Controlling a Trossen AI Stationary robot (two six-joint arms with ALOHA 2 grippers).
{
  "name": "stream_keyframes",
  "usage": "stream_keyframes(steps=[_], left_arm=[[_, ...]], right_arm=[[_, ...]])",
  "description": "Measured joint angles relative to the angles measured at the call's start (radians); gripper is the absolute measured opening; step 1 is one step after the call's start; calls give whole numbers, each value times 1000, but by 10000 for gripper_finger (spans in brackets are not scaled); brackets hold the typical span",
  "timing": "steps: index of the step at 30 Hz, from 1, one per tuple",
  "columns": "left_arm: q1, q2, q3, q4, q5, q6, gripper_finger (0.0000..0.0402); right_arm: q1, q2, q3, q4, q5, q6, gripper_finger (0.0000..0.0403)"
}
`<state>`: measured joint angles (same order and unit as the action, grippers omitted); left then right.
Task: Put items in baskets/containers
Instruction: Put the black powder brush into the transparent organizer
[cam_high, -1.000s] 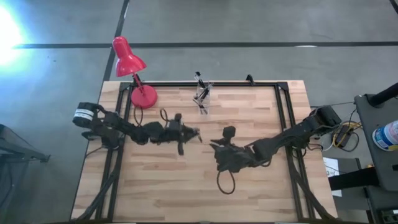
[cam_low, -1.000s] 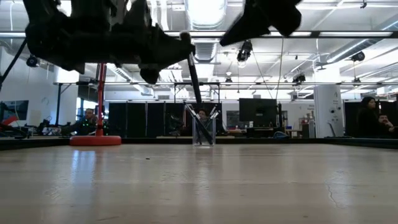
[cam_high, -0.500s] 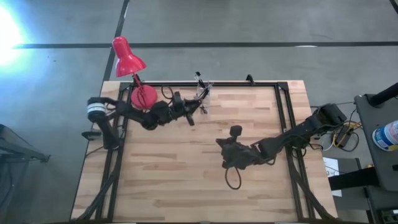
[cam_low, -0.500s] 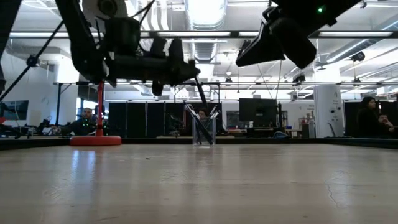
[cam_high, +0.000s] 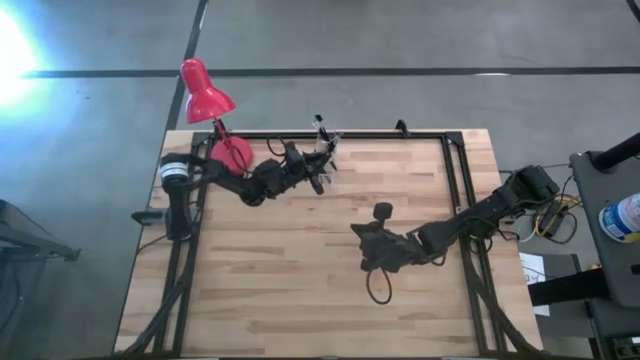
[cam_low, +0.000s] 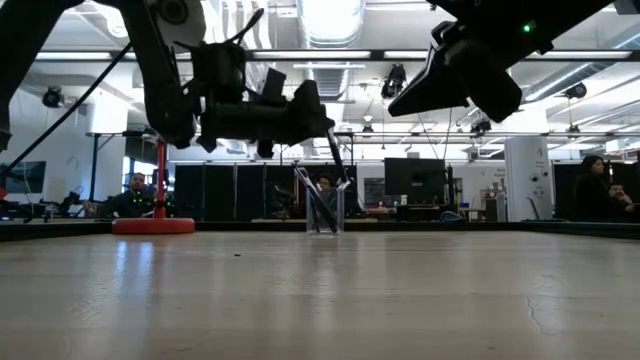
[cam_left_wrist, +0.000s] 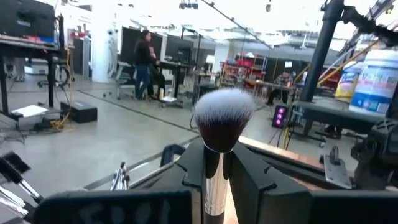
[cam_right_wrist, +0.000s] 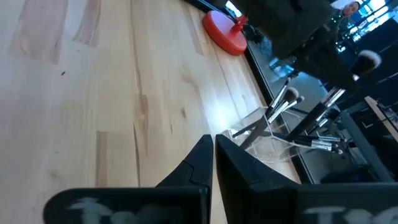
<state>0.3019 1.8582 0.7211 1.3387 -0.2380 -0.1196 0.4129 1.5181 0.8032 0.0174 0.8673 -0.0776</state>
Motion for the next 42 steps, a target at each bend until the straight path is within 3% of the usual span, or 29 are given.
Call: stream_keyframes(steps=[7, 17, 22, 31, 42], left_arm=[[-1, -31, -20, 15, -33, 15, 40], [14, -31, -13, -146, -56, -15, 40], [33, -31, -12, -174, -78, -104, 40], [44, -31, -12, -197, -76, -208, 118], [44, -74, -14, -247, -66, -208, 119]], right_arm=[[0, 0, -2, 1, 0, 15, 13], [0, 0, -2, 1, -1, 15, 13], [0, 0, -2, 1, -3, 16, 13], [0, 0, -3, 1, -3, 15, 13], [0, 0, -3, -4, -10, 15, 13]])
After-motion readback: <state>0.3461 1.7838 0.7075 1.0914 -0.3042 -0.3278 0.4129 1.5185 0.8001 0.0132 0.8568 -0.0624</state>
